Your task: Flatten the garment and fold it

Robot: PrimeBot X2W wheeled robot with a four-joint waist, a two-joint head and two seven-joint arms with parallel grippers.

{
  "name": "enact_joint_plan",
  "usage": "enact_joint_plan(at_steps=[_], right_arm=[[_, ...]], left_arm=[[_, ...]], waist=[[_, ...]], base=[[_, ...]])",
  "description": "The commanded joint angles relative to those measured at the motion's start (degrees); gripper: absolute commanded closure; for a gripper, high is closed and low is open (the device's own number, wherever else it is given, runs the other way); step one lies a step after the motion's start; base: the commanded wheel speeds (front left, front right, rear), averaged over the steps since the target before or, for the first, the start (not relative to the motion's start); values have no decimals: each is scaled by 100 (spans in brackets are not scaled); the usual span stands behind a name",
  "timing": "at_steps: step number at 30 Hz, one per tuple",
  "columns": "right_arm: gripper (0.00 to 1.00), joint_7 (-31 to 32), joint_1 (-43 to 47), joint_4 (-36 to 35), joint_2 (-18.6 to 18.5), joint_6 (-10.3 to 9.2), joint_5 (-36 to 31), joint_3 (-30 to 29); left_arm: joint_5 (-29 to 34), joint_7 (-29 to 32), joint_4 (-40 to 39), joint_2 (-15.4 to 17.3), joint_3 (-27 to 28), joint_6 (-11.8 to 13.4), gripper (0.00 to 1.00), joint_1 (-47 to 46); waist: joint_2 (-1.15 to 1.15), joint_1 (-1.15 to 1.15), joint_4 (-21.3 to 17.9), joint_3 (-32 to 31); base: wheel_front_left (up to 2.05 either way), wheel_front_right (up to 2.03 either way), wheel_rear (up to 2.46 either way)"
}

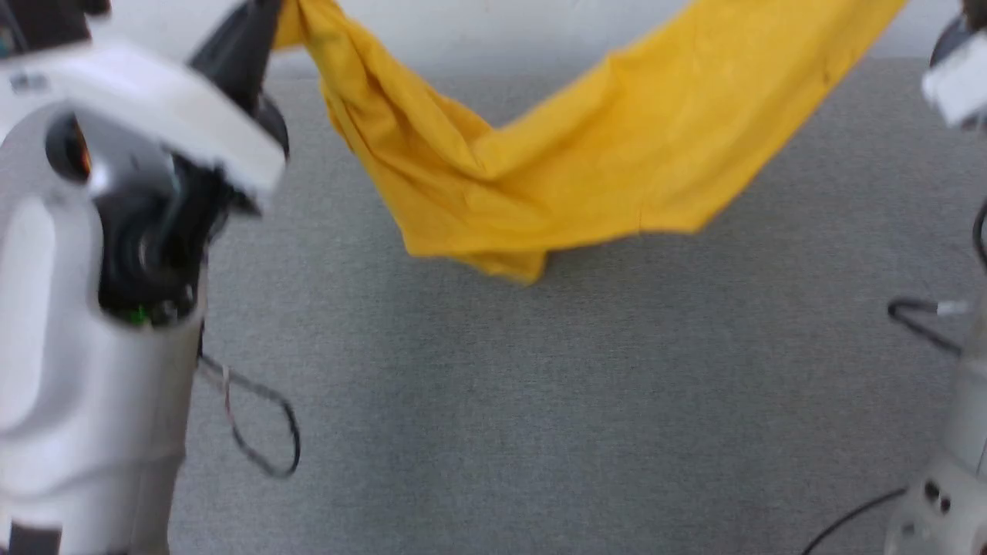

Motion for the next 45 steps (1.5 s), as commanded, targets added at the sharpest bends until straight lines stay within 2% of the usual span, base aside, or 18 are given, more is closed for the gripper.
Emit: enact_joint_plan(at_steps=[1, 6, 14, 21, 26, 30, 35, 45], right_arm=[[100, -37, -97, 40, 11, -5, -30, 9], [100, -189, -1129, 864, 20, -5, -320, 131], [100, -555, -2007, 1908, 26, -5, -772, 184], [100, -883, -2710, 2819, 28, -5, -1177, 189], [100, -1331, -3290, 3310, 28, -5, -1554, 94], [100, -1799, -3826, 3699, 29, -5, -1951, -4], [100, -2403, -4584, 4049, 29, -5, -2366, -85], [100, -3191, -5401, 4371, 29, -5, -3045, -235]], left_arm=[[17, 11, 42, -22, -3, 33, 100, -114], [261, 312, 1049, -64, -207, 244, 100, -1319], [623, 294, 1957, -45, -386, 338, 100, -2310], [722, -20, 2540, -149, -186, 642, 100, -2999], [931, -613, 2636, -128, -205, 453, 100, -3480], [951, -1206, 2777, -236, -112, 272, 100, -3920], [980, -1922, 2935, -363, 46, 163, 100, -4559], [779, -2693, 3084, -532, 246, -249, 100, -5282]], waist=[[0, 1, -79, -73], [0, 1, -250, -95], [0, 1, -434, 15], [0, 1, -555, 347], [0, 1, -597, 783], [0, 1, -612, 1144], [0, 1, -636, 1706], [0, 1, -686, 2645]], base=[[0, 0, 0], [0, 0, 0], [0, 0, 0], [0, 0, 0], [0, 0, 0], [0, 0, 0], [0, 0, 0], [0, 0, 0]])
